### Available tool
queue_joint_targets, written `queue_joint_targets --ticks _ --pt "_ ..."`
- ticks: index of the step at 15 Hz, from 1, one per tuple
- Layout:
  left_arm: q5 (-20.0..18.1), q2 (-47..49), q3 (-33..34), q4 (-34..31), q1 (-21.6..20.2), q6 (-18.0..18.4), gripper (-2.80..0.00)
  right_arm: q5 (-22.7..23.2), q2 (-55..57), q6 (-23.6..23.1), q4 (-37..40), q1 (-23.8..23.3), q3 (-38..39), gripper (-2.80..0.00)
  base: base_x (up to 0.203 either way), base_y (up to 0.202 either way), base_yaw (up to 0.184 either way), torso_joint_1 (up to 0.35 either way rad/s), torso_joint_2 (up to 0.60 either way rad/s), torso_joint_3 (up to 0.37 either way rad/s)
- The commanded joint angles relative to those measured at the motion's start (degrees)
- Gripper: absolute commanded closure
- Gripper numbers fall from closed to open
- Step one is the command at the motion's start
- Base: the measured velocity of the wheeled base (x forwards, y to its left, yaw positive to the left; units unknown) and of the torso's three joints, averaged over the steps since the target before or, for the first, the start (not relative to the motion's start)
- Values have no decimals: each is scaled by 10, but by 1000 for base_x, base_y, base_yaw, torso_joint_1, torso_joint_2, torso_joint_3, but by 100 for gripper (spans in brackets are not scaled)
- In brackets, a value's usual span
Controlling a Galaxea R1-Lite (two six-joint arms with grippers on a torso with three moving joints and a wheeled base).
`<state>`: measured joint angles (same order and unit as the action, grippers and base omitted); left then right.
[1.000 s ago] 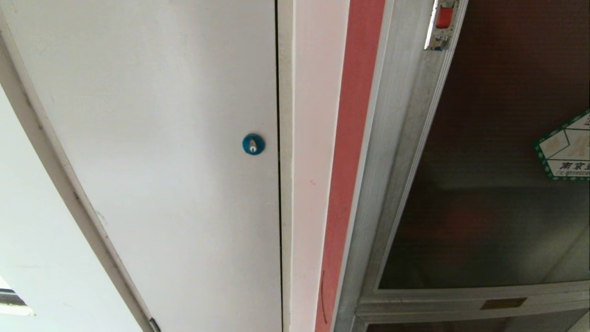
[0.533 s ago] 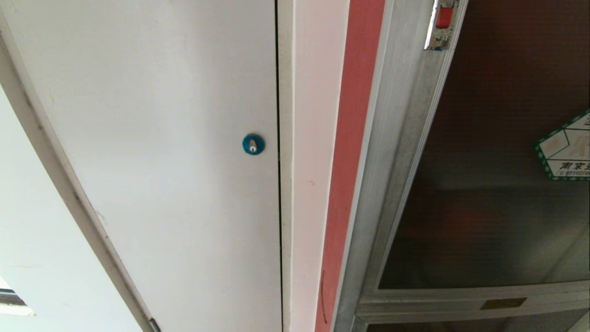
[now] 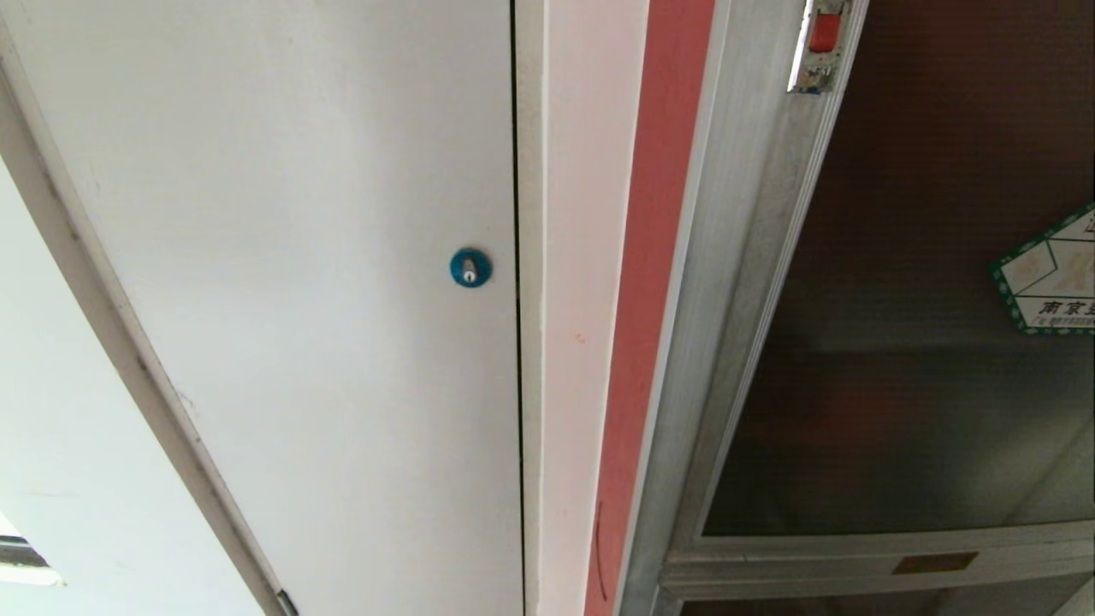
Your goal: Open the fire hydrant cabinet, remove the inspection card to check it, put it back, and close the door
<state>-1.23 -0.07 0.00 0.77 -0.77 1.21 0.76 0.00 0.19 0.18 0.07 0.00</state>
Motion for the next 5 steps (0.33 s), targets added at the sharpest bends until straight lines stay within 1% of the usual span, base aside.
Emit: queue_joint_targets --ticks 1,5 --pt "0 1 4 0 0 0 0 0 -1 0 0 0 0 0 0 0 0 0 0 0" --pt "0 1 4 0 0 0 0 0 -1 -1 0 0 0 0 0 0 0 0 0 0"
